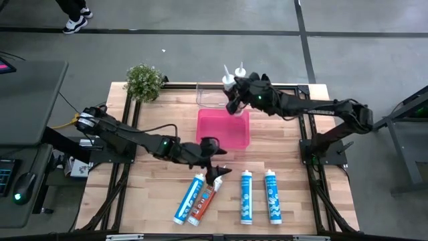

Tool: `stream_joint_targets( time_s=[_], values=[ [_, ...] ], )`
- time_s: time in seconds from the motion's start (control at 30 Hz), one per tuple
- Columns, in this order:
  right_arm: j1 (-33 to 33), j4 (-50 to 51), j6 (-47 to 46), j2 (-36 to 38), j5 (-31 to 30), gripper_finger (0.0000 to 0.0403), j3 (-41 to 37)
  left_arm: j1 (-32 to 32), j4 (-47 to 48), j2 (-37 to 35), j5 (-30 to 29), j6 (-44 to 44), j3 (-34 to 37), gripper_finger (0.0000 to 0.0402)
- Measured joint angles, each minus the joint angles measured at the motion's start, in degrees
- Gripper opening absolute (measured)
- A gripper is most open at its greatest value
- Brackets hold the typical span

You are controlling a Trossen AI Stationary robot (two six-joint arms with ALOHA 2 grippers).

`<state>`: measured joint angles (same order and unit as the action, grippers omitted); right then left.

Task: Pick & place silicon tubes, Sealant and Lysol wipes
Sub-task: Put the right orange sealant into the transparent container

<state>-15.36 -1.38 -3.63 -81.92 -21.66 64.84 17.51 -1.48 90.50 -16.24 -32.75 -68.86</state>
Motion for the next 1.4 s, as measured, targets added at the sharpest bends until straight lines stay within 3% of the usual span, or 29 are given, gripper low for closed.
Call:
stream_joint_targets(
  time_s=[0.4,0.7,1.1,1.4],
  values=[
    [-3.9,-5.1,3.7,-0.7,10.0,0.0202,0.0,-5.2,-2.2,0.0,0.4,0.9,0.0,0.0397],
    [-4.3,-0.9,4.0,1.0,11.3,0.0202,0.0,-8.9,-1.8,0.0,0.2,-5.0,0.0,0.0397],
    [-4.9,-1.9,3.7,5.3,18.1,0.0201,0.0,-10.4,-1.4,1.8,0.3,-5.0,0.1,0.0397],
    [-4.9,-1.9,3.7,5.2,23.8,0.02,0.0,-10.4,-1.7,1.8,0.3,2.8,0.1,0.0397]
  ],
)
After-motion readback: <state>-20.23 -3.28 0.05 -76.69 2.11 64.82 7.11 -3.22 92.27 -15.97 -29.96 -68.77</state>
